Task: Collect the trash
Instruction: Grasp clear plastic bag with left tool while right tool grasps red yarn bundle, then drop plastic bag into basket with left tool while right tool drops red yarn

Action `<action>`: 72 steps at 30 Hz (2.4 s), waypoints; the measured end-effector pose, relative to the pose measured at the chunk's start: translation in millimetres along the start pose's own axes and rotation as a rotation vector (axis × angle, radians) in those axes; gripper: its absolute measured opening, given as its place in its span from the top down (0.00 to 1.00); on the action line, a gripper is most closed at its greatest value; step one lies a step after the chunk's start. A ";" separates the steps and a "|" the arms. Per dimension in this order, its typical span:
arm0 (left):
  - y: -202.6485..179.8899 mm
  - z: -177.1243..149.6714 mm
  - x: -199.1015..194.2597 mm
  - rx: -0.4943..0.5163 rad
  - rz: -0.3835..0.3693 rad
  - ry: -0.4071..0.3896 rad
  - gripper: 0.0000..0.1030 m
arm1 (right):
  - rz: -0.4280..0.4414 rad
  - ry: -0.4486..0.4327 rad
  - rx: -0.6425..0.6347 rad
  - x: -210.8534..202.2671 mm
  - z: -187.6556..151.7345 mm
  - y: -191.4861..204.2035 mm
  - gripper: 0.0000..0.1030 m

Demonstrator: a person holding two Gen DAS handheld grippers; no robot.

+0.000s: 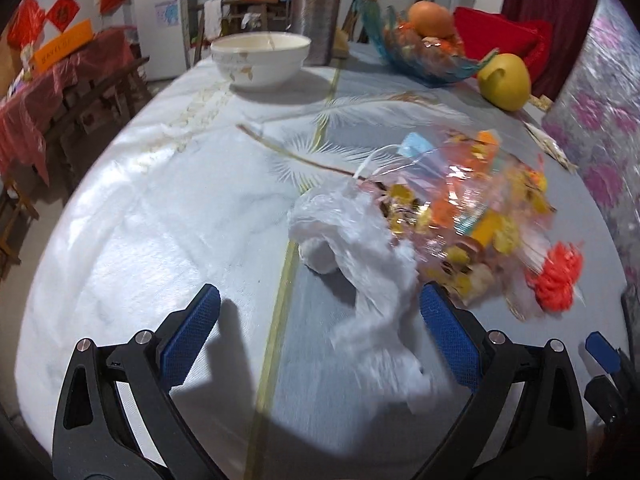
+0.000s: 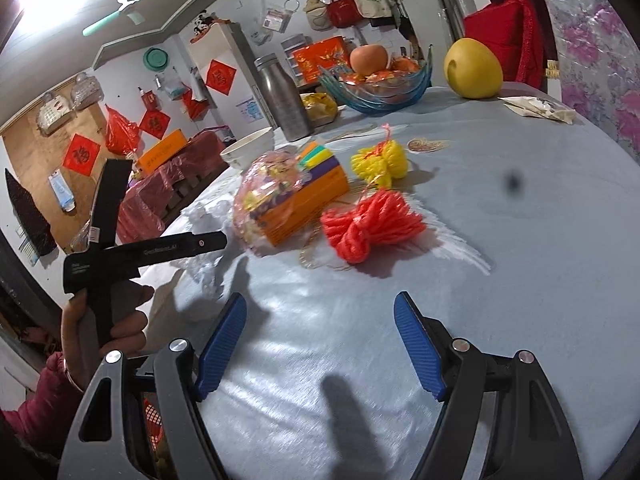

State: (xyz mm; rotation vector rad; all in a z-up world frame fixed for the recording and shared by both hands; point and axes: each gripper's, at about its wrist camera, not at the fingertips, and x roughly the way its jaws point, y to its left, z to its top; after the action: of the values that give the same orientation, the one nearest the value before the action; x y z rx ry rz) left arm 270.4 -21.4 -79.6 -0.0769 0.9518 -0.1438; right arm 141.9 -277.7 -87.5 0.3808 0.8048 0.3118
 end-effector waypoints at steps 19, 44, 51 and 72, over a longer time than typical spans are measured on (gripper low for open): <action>11.5 -2.1 -9.0 -0.043 -0.140 -0.071 0.74 | -0.063 0.127 0.107 63.9 51.3 -18.7 0.36; 125.7 -100.1 -139.9 -0.261 -0.036 -0.203 0.79 | 0.147 -0.049 -0.086 0.6 26.4 69.0 0.69; 196.3 -149.1 -161.7 -0.319 0.120 -0.119 0.79 | 0.246 0.041 -0.159 13.5 5.1 124.3 0.69; 351.8 -294.6 -120.9 -0.466 0.183 0.236 0.32 | 0.448 0.486 -0.522 90.1 -132.7 377.9 0.69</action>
State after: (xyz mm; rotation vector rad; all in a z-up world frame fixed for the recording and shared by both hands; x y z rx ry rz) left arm -7.8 344.3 -197.9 -0.4081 1.2086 0.2455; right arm 54.5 122.5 -61.1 -0.0207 1.0679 1.0372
